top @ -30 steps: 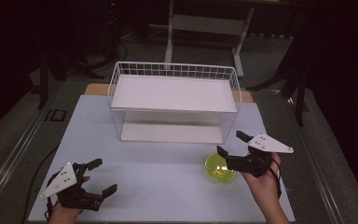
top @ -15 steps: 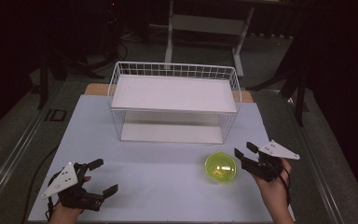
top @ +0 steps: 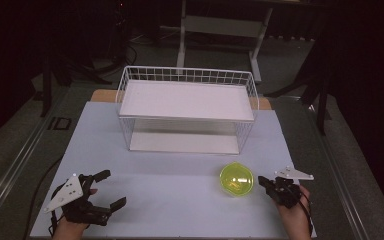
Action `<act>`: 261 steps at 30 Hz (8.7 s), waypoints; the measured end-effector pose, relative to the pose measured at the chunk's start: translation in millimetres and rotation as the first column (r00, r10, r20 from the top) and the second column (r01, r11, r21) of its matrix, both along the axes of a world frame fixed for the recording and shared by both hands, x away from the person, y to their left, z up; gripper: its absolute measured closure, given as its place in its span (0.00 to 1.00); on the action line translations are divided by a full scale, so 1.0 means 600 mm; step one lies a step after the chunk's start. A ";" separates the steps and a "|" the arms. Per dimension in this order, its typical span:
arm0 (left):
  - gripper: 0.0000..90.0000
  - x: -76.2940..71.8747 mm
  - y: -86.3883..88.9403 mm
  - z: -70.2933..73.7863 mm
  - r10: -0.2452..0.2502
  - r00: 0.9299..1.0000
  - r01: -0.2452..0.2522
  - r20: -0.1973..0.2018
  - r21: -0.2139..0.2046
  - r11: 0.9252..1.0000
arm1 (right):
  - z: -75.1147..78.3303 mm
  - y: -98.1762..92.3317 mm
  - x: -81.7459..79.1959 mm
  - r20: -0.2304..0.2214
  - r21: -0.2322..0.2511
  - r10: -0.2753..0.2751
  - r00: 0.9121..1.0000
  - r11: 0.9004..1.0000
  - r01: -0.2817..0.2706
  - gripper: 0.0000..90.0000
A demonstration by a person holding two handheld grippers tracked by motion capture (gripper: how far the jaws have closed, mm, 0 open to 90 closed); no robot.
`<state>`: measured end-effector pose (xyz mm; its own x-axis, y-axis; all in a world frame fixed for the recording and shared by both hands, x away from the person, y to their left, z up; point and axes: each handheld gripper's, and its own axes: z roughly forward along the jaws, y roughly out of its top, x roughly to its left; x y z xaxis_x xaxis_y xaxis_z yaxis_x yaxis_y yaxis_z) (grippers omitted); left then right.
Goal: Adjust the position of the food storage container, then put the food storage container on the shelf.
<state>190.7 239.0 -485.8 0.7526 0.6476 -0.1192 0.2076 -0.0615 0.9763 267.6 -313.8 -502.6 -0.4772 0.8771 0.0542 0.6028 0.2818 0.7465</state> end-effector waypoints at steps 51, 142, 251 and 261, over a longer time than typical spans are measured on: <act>0.01 -0.002 -0.002 0.001 -0.008 1.000 0.008 0.006 0.023 1.000 | -0.031 0.160 0.040 -0.140 0.081 0.254 0.957 0.966 -0.244 1.00; 0.01 0.039 -0.057 0.048 -0.159 0.974 0.170 -0.163 0.057 0.984 | 0.100 0.232 -0.037 0.145 0.090 0.381 0.913 0.914 -0.396 0.20; 0.92 0.209 -0.177 0.029 0.000 0.856 0.007 -0.516 0.011 1.000 | 0.102 0.288 0.082 0.000 0.220 0.114 0.994 0.969 -0.111 0.88; 0.91 0.246 -0.182 0.006 0.007 0.848 -0.022 -0.531 -0.022 1.000 | 0.086 0.288 0.121 -0.034 0.227 0.068 0.997 0.972 -0.059 0.88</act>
